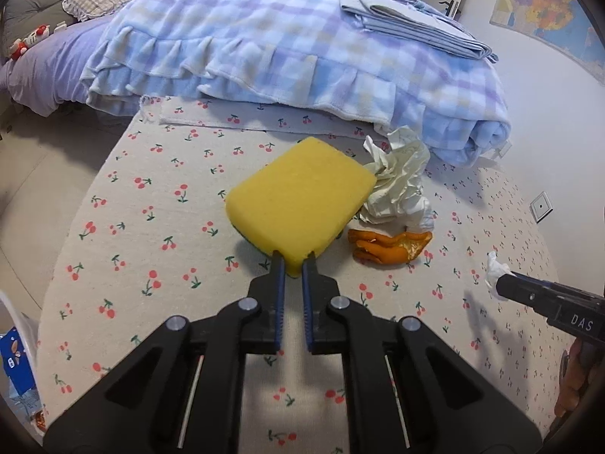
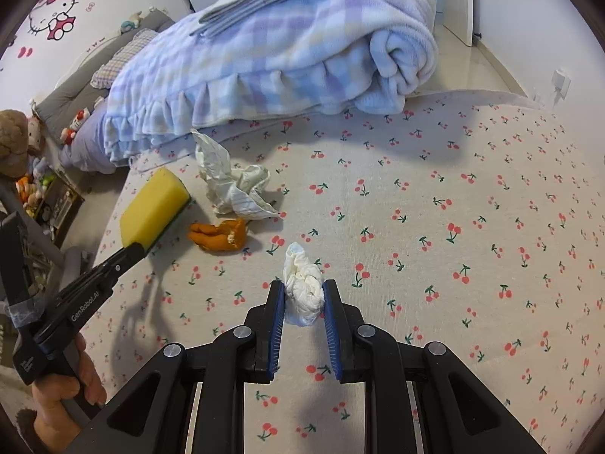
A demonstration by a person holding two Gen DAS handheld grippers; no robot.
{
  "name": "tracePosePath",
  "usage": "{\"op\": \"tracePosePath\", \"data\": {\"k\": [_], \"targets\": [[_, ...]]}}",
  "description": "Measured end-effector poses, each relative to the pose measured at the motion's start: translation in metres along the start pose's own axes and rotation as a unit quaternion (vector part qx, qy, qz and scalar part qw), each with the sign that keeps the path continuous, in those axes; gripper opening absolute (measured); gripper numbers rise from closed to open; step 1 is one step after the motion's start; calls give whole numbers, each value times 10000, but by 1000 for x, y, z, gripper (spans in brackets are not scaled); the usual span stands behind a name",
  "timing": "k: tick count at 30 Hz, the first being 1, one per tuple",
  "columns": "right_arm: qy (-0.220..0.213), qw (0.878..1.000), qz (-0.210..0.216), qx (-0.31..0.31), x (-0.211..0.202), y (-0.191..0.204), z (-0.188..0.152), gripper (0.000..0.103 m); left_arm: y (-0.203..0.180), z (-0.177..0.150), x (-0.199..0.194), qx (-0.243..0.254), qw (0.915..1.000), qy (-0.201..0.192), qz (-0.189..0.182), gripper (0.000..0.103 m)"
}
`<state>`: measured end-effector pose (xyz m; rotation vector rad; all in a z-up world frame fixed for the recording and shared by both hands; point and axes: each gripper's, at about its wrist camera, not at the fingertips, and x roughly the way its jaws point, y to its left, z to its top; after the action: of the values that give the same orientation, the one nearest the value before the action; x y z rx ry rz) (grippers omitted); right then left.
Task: Collect trash
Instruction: 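Carry the sponge and tissue over the wastebasket and release both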
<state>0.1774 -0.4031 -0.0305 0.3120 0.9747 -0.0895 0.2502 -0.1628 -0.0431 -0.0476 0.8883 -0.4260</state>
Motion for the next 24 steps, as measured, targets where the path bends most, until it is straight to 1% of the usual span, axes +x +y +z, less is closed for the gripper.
{"op": "tracePosePath", "data": {"k": [8, 19, 24], "targets": [[-153, 9998, 50, -77, -23, 13, -6, 21, 4, -12, -36, 58, 9999, -21, 96, 9], [-291, 9990, 169, -302, -50, 51, -22, 21, 33, -33, -94, -64, 9993, -14, 356, 9], [-319, 9982, 271, -423, -58, 72, -29, 21, 54, -46, -120, -168, 9987, -34, 474, 9]]}}
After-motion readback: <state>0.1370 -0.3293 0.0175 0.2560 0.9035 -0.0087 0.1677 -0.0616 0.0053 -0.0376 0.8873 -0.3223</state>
